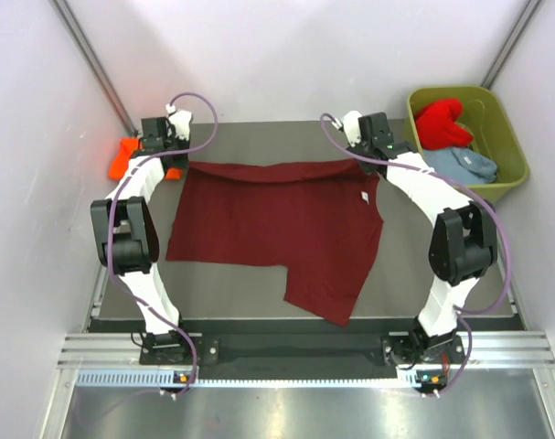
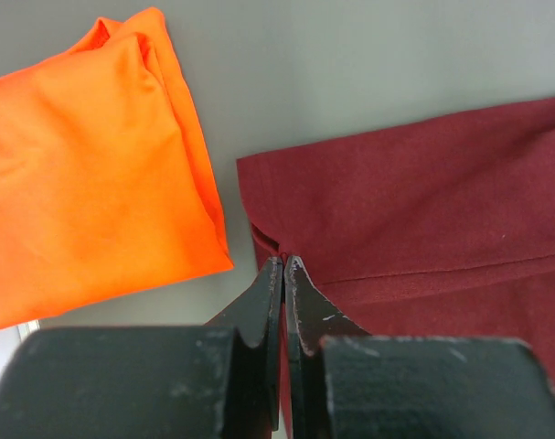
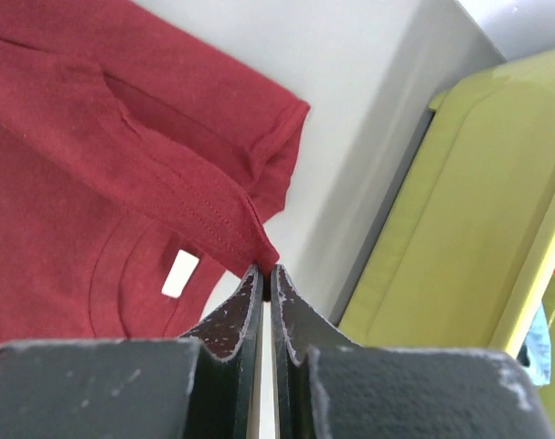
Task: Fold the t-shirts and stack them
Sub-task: Fold the tshirt
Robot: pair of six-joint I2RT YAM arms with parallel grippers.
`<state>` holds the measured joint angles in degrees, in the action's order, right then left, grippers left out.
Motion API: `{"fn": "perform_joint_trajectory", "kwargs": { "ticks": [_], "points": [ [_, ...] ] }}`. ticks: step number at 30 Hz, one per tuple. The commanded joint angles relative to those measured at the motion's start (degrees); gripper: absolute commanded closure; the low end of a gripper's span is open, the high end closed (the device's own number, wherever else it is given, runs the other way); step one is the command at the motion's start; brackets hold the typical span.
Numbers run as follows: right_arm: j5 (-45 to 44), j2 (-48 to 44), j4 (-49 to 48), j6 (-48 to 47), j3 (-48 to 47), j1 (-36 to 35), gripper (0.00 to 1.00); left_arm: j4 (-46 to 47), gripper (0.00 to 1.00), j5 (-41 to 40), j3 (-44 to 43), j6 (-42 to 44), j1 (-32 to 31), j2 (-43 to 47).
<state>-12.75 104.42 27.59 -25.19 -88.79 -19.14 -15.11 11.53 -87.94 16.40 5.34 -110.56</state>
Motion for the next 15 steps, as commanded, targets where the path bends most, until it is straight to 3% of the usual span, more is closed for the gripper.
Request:
{"fn": "perform_joint_trajectory", "kwargs": {
  "ticks": [1,15],
  "points": [
    [0.2,-4.1,0.0,0.6,1.3,-0.6,1.00,-1.0,1.00,1.7,0.2,0.5,0.5,4.1],
    [2.3,-4.1,0.3,0.8,4.8,-1.8,1.00,-4.1,1.00,0.7,1.6,-3.4,0.5,2.1]
  ]
}}
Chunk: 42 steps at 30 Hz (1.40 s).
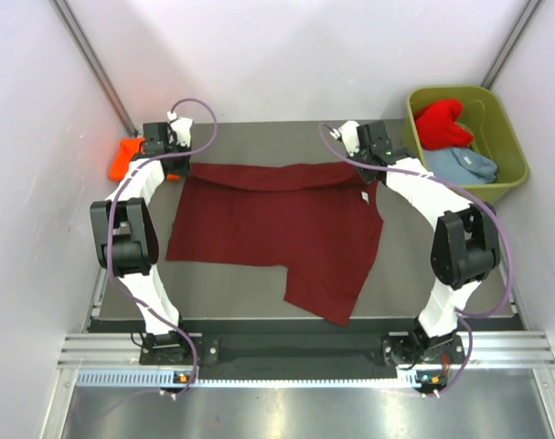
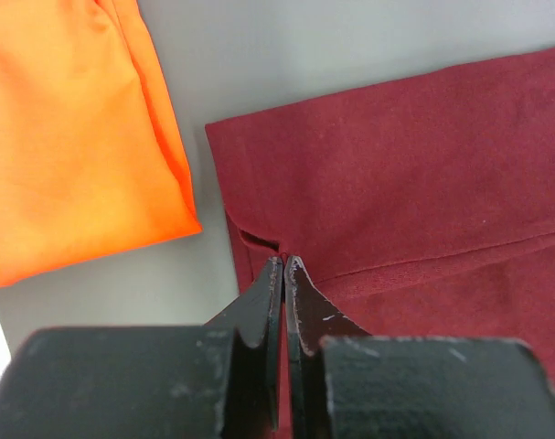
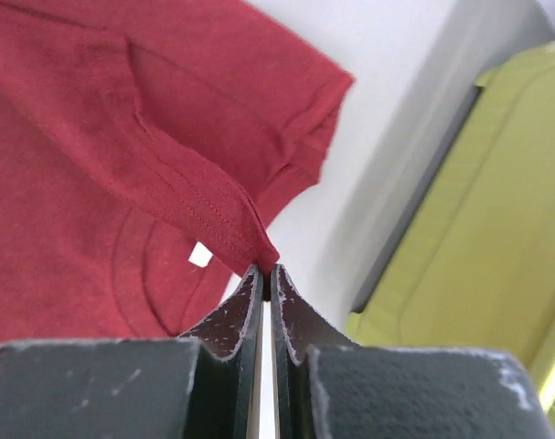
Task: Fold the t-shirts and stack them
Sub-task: Fold the tshirt
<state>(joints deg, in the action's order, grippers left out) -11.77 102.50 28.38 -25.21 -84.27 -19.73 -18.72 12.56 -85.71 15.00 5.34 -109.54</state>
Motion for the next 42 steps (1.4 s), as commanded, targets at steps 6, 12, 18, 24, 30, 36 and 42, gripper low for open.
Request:
{"fn": "perform_joint_trajectory", "kwargs": {
  "ticks": [6,12,18,24,30,36,42],
  "points": [
    [2.8,0.6,0.5,0.8,-1.2,-2.0,1.00,-3.0,1.00,-3.3,-3.8,-4.5,0.5,-1.6],
    [3.3,-1.0,1.5,1.3,1.3,-3.0,0.99,-4.6,1.00,-9.6,-4.6,-6.2,0.6,-1.6],
    [2.3,-3.9,1.9,0.7,3.5,-3.4,0.77,-3.3,0.82,-12.0,-4.6,-8.5,1.2,1.7],
    [1.1,-4.0,1.0,0.1,-0.3,-3.3,0.75,-0.5,0.78,-7.8,-5.3,-10.3,1.1,4.9],
    [3.1,3.4,0.2,0.8,-5.7,-3.3,0.73,-0.1,0.76,-2.8,-10.3,-12.7,0.2,-1.4],
    [11.5,15.3,4.4,6.7,-17.5,-3.0,0.64,-11.0,0.79,3.3,-23.3,-17.5,-1.7,-13.8],
    [19.7,20.8,6.6,10.4,-22.3,-2.9,0.64,-11.8,0.81,7.3,-23.0,-20.9,-3.1,-17.3]
  ]
}}
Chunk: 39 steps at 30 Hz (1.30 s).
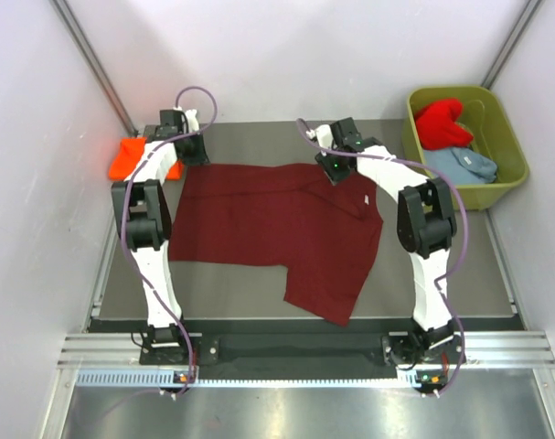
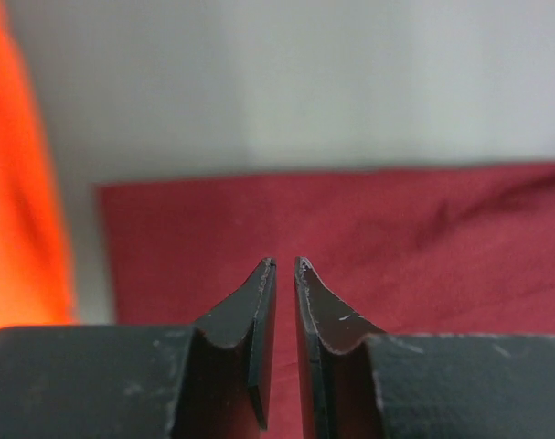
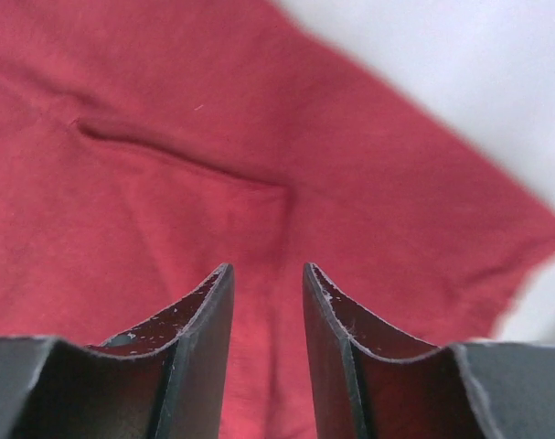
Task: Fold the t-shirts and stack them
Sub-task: Fold the tshirt
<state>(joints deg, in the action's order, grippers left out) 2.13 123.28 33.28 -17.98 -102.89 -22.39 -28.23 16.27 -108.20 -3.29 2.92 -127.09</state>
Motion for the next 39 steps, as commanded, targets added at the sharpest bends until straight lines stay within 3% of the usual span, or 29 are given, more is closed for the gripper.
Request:
{"fn": "perform_joint_trajectory", "kwargs": {
  "ticks": [1,20,23,27,29,39],
  "points": [
    [5.9,0.4,1.6,3.1,-3.7,0.0,0.64,-2.6,0.82,3.9,-0.6,-2.4,-1.2,0.1],
    [6.2,9.4,0.8,4.2,-11.1,2.4,0.66,-3.9,0.86,2.9,4.3,-2.0,-2.1,-0.7],
    [6.5,9.9,0.7,4.2,-11.4,2.5,0.71,-3.9,0.86,2.4,4.3,-1.8,-2.1,-0.5],
    [6.8,9.6,0.8,4.3,-11.5,2.6,0.95,-3.9,0.87,2.2,4.1,-1.5,-2.2,-0.8],
    [6.9,9.0,0.8,4.3,-11.2,2.6,0.99,-3.8,0.87,2.3,4.2,-1.5,-2.2,-0.9],
    [8.0,0.7,2.5,6.3,-7.3,0.6,1.00,-3.1,0.89,3.4,3.9,-2.4,-2.1,-1.9]
  ]
}}
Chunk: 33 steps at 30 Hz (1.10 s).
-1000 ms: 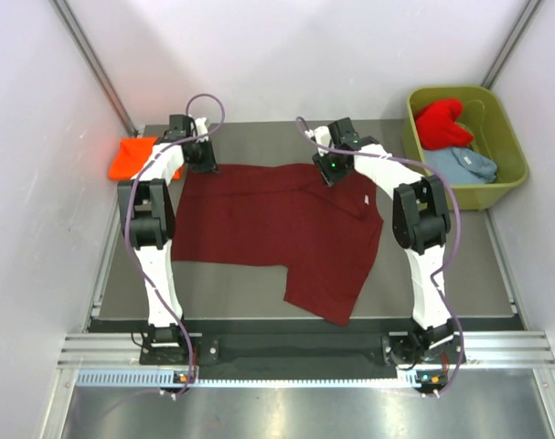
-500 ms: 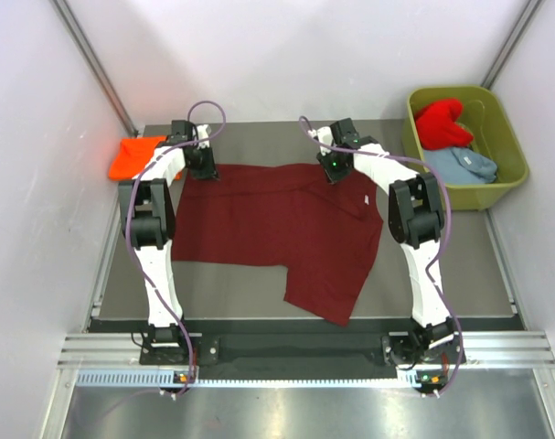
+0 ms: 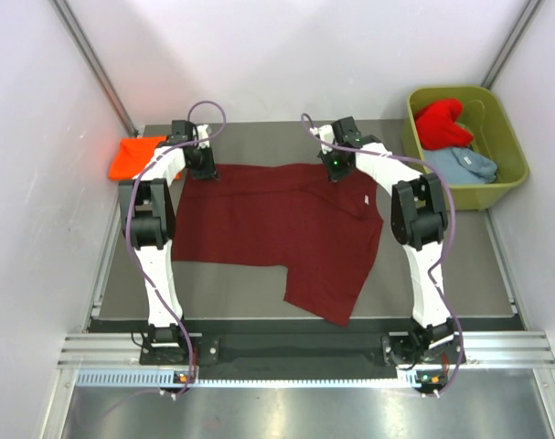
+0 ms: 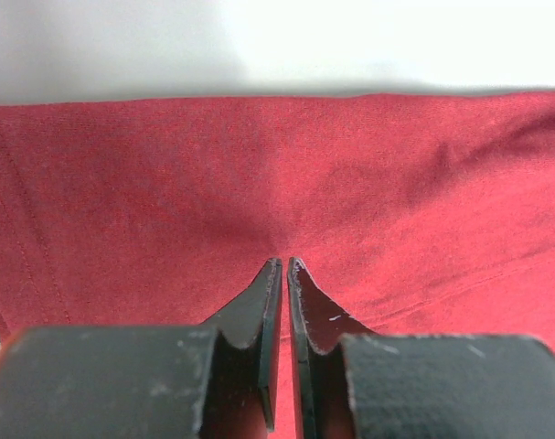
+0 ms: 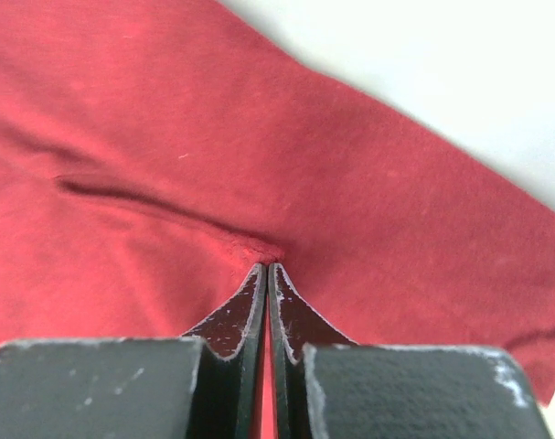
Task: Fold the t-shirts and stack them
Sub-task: Fold the tshirt
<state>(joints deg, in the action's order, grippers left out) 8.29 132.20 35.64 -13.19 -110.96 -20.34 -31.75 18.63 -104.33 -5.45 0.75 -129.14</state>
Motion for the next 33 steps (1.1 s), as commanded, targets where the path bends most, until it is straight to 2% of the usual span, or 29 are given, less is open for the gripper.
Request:
{"fn": "perform_joint_trajectory", "kwargs": {
  "ticks": [1,10,13,14,15,23,33],
  "points": [
    [2.2,-10.2,0.3,2.0,2.7,-1.7,1.00,0.5,0.89,1.3,0.1,-0.4,0.0,0.0],
    [5.9,-19.7,2.0,4.5,14.7,-7.7,0.99,2.0,0.89,1.9,0.2,-1.2,0.0,-0.6],
    [7.0,-22.0,2.2,6.1,17.8,-8.2,0.77,2.2,0.89,1.6,0.3,-1.5,0.0,-0.5],
    [6.7,-22.3,2.2,6.1,18.1,-8.2,0.63,2.4,0.89,1.6,0.2,-1.5,0.1,-0.4],
    [5.8,-22.7,1.7,5.6,18.0,-8.2,0.61,2.3,0.89,1.6,0.3,-1.6,0.1,-0.3],
    [-0.6,-20.1,-0.3,4.8,13.4,-3.0,0.57,1.4,0.89,0.4,0.7,-1.0,0.1,0.2],
    [5.6,-13.6,-1.1,12.1,13.0,7.2,0.56,-3.2,0.89,-2.5,-1.3,-0.4,0.0,-1.5]
  ]
}}
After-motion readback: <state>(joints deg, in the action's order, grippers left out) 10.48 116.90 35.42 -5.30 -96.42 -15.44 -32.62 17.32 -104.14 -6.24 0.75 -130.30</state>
